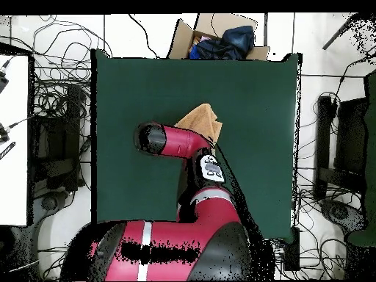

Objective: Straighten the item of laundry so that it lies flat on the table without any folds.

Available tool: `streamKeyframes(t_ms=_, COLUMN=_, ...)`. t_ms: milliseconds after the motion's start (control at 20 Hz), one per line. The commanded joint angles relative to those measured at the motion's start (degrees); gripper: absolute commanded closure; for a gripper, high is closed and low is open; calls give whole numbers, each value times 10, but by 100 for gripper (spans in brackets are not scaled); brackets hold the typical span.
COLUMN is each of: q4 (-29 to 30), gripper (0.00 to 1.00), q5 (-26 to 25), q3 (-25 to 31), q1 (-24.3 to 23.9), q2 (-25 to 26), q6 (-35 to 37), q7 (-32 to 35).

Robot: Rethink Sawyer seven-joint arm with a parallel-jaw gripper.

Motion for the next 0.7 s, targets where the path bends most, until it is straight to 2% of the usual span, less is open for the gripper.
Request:
streamKeyframes(t_ms=50, q4=4, gripper=0, q5=20, q3=-39, q1=15, q2=32, q6=56, q7=126)
streamKeyframes(t_ms=450, q4=0, gripper=0, q5=18, q3=-70, q1=33, q2=33, q6=58, q7=129)
streamKeyframes(t_ms=700, q4=-1, gripper=0, q5=18, q3=-102, q1=53, q2=18, q6=99, q7=131)
